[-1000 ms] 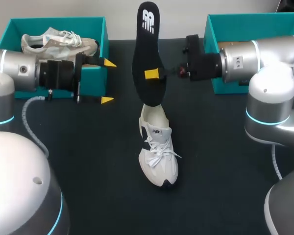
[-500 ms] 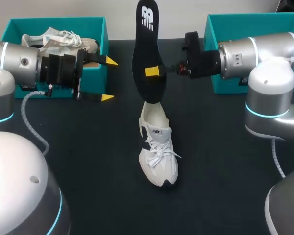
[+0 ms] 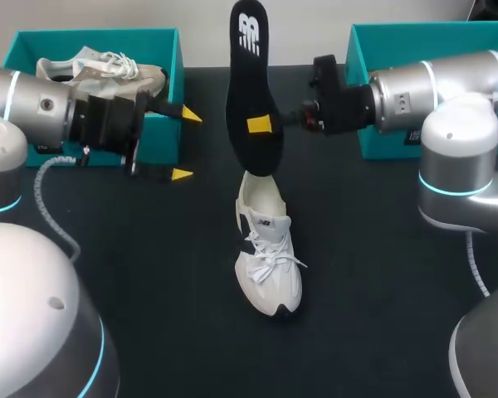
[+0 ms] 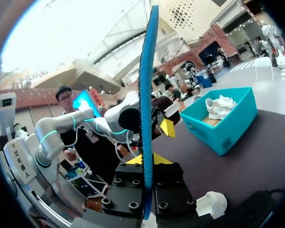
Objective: Take the shoe out of the shoebox, open the shoe tongue, remove and reinsert the insole, then place the shoe into the shoebox
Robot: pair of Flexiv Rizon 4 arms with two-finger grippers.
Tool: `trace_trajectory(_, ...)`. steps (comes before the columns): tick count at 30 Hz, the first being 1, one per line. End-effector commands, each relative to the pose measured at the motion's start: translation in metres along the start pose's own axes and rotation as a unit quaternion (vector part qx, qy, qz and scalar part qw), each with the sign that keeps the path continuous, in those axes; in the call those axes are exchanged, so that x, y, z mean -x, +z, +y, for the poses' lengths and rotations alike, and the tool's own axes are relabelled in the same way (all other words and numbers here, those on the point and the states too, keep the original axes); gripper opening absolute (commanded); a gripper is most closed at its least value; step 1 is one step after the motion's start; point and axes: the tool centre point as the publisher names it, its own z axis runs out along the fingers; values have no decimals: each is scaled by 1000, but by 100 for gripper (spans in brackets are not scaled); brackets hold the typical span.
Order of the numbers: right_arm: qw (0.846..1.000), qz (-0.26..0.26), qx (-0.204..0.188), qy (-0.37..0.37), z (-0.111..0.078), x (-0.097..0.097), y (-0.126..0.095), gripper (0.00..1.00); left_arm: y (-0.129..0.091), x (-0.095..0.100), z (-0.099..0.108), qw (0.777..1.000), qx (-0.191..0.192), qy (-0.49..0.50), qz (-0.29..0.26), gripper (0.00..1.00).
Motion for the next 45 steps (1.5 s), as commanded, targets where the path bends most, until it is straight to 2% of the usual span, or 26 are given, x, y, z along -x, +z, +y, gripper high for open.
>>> trace_trajectory(1,1000,8,-13,-26,-4,16,-1,0,8,-12,12,1000,10,-22,1,100)
trace_trajectory(6,998,17,-32,-47,-19,29,-2,0,23,-27,27,998,27,-53,13,100)
trace_trajectory(14,998,35,-5,-44,-41,41,1,0,44,-42,44,995,48,-90,5,100)
trace_trajectory(21,997,59,-7,-39,-57,53,13,0,60,-49,56,990,64,-124,2,100)
trace_trajectory(27,997,65,-8,-41,-58,54,14,0,68,-54,63,988,70,-139,5,100)
trace_trajectory(35,997,65,-8,-41,-58,54,14,0,81,-57,67,987,106,-122,16,100)
trace_trajectory(39,997,60,-9,-49,-59,64,15,0,88,-55,71,985,122,-121,20,100)
trace_trajectory(45,997,55,-8,-57,-65,73,14,0,97,-52,73,985,123,-122,22,100)
